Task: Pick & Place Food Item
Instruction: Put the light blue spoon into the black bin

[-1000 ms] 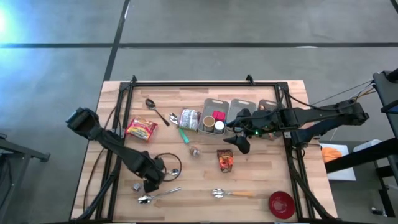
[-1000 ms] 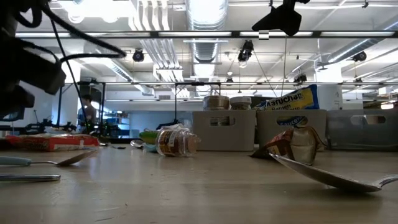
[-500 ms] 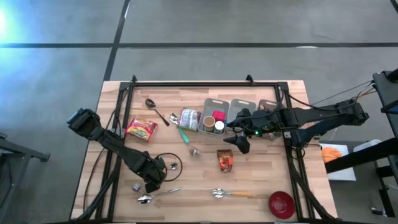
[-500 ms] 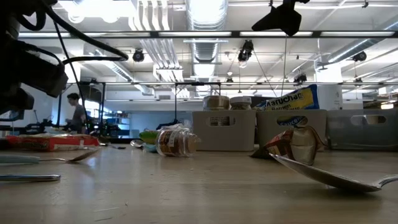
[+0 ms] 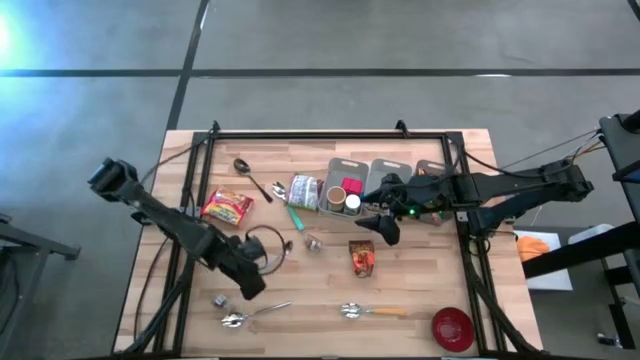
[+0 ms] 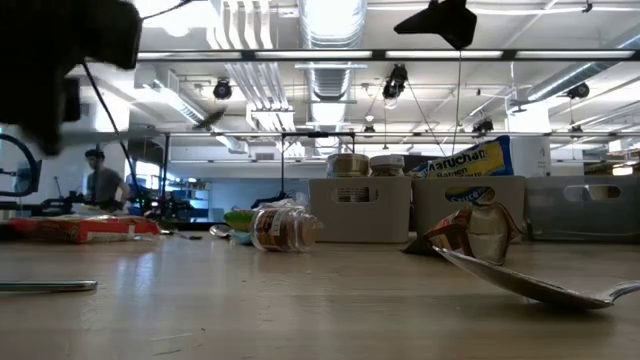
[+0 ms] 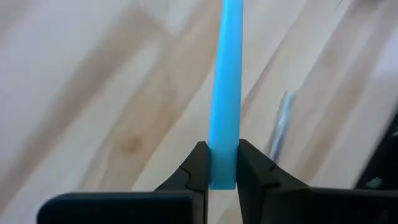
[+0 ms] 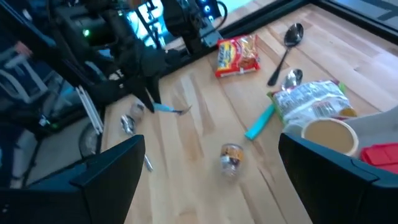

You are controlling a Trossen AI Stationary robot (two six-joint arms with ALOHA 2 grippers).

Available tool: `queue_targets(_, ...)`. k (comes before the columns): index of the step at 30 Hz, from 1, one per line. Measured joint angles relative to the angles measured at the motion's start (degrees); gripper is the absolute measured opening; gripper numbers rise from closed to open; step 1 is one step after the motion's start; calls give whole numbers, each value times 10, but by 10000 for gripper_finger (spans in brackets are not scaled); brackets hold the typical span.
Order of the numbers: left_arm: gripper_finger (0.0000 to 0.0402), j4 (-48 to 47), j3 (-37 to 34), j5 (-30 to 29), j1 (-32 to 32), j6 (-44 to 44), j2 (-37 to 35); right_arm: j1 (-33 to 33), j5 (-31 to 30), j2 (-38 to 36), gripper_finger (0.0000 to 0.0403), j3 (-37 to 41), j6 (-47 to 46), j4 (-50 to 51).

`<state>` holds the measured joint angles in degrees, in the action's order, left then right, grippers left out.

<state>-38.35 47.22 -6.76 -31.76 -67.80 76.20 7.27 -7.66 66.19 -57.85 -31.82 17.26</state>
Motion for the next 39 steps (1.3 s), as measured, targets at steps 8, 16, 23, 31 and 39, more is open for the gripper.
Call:
queue_targets(8, 38, 99, 0, -145, 60, 9, -136, 4, 0, 2, 368, 0, -25, -104)
queue_targets(16, 38, 350, 1, -171, 151, 160, -159, 8, 2, 40, 368, 0, -56, -223)
queue_targets(23, 38, 430, 1, -128, 195, 199, -156, 7, 21, 97, 368, 0, -89, -369)
queue_targets(31, 38, 470, 1, -112, 203, 201, -133, -21, 16, 154, 368, -5, -158, -432)
queue_targets(39, 38, 523, 1, -98, 203, 200, -108, -27, 27, 190, 368, -111, -108, -331)
